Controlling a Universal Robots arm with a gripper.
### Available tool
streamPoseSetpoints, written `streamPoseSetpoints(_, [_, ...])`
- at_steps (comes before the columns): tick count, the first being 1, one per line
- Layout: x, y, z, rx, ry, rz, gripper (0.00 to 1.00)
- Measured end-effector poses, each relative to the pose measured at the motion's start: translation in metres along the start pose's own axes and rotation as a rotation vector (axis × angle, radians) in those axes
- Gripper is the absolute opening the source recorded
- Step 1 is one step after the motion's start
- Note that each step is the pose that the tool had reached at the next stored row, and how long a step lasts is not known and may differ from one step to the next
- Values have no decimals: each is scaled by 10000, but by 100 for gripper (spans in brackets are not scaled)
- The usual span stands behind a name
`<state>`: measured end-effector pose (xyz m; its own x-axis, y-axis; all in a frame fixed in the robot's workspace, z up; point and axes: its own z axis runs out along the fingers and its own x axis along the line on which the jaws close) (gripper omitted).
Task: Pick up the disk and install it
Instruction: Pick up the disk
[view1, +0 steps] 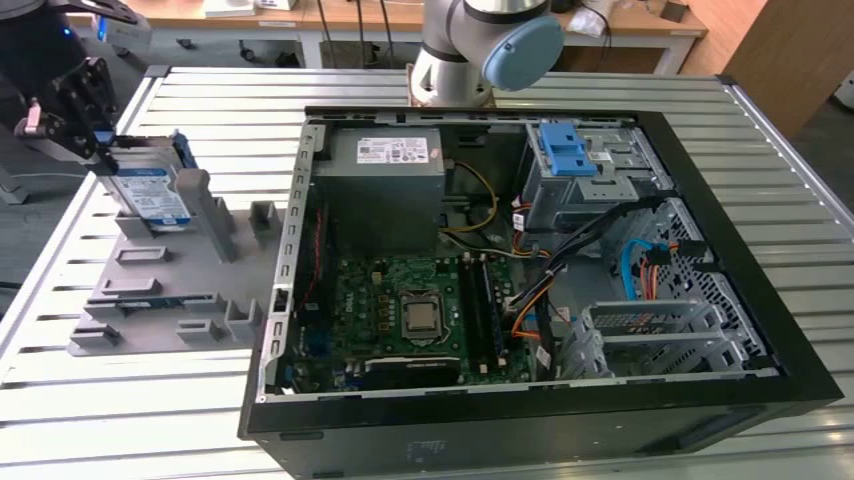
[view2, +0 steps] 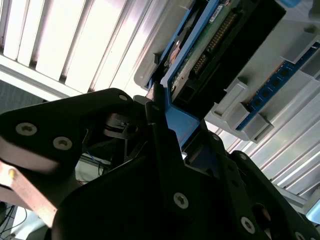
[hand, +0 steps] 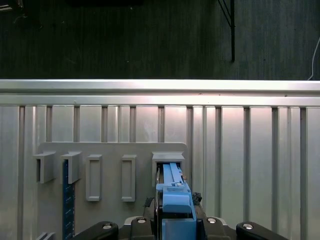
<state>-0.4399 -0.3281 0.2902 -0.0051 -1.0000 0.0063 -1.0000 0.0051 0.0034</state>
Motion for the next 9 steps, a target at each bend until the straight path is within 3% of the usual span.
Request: streamPoseSetpoints(9, [0, 0, -61, 4, -2, 0, 36])
